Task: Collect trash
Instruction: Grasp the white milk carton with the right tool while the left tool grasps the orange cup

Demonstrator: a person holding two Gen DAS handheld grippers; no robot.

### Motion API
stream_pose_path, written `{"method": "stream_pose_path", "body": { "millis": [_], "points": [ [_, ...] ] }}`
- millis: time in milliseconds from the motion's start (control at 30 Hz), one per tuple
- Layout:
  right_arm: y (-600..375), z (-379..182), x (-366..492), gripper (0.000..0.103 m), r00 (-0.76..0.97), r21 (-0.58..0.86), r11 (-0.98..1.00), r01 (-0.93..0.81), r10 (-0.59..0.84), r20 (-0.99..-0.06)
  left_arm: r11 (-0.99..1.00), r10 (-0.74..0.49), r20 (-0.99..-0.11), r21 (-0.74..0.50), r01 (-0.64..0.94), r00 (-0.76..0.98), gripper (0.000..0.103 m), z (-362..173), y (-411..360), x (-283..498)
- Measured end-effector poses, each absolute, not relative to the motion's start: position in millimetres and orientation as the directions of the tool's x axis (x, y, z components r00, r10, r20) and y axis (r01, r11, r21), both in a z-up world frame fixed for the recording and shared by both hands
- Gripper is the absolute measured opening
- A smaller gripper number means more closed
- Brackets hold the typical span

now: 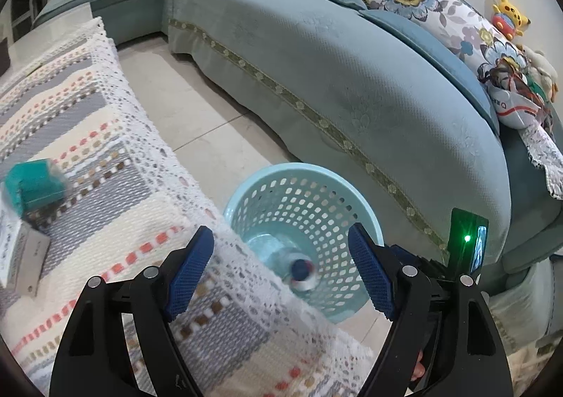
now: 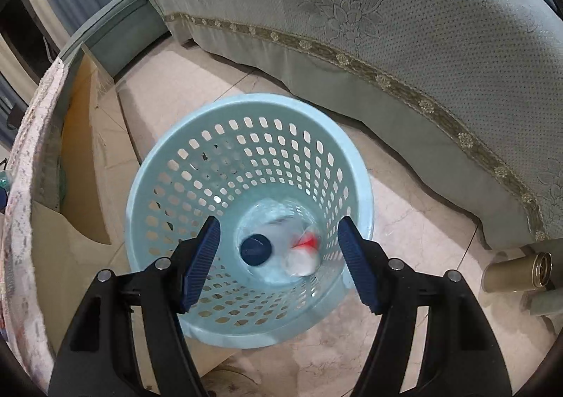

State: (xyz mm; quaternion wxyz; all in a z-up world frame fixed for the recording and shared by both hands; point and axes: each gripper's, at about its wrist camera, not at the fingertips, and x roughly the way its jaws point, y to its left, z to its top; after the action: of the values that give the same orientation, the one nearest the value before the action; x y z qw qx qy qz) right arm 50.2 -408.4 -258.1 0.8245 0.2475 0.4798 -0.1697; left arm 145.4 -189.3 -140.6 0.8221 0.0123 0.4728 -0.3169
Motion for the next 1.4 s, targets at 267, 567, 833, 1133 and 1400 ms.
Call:
{"method": "stream_pose_path", "body": {
  "millis": [267,567,833,1133,1400],
  "points": [
    [-380,-201,41,0.066,0.579,0.259,0.868,0.424,-0.04,-0.814,0.824,-0.511,-0.745,-0.282,0.492,0.429,0.076,-99,-144,120],
    [-281,-101,39,0.065,0.766,0.277,0.954,0.118,0.09,-0.636,0.944,-0.323,-0.693,-0.189,0.271,0.644,0.077,-40,-24,84],
    [-184,-80,74,0.045,0.76,0.218,0.972,-0.09,0.209,-0.615,0.985,-0.036,-0.724,-0.142,-0.097,0.689,0.071,-49,106,82],
    [-124,-70,119,0.042,0.725,0.228,0.947,-0.228,0.321,-0.609,0.927,-0.038,-0.805,-0.25,-0.281,0.592,0.071,-95,169,116],
    [-85,-73,168,0.052,0.651,0.278,0.913,-0.299,0.408,-0.64,0.933,-0.054,-0.831,-0.24,-0.269,0.554,0.075,-111,158,154]
  ]
}}
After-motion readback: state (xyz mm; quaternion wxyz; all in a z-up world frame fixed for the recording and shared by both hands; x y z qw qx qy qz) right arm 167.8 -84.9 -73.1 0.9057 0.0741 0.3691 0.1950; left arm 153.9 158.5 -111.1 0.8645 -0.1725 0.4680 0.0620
